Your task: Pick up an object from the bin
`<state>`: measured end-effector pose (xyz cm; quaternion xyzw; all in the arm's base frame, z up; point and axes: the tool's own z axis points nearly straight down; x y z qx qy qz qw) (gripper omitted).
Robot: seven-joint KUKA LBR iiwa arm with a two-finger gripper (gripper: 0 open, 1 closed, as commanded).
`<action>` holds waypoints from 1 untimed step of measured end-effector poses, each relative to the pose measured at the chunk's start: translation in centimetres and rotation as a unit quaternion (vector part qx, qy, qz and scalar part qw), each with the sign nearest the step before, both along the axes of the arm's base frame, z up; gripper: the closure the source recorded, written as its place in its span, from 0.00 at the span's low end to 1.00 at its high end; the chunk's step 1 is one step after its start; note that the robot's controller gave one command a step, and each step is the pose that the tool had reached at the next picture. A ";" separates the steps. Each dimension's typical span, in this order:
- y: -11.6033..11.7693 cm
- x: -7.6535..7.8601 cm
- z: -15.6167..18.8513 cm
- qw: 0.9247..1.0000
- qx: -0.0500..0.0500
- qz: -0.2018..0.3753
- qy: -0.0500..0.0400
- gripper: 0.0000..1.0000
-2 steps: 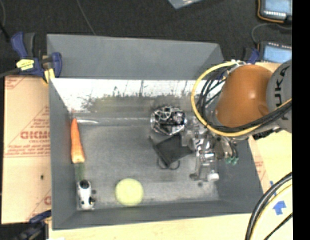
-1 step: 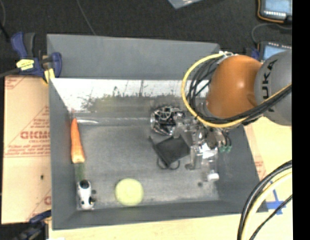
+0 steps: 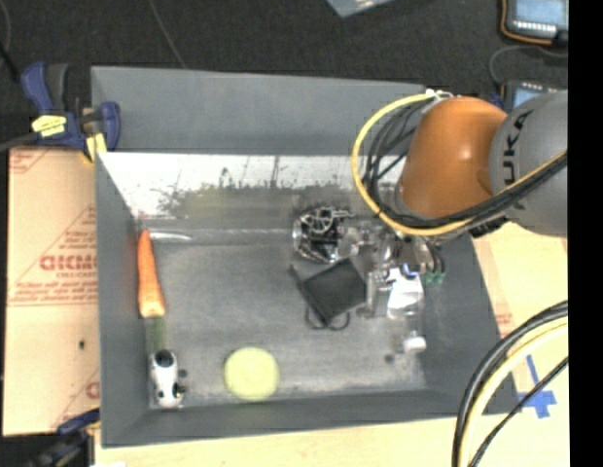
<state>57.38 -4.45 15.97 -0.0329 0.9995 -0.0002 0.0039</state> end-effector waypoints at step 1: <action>-0.7 1.1 -2.4 0.998 0.000 -0.067 0.000 0.00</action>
Offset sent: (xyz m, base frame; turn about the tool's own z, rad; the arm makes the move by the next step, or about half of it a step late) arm 0.0063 -0.0215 -0.0786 -0.0508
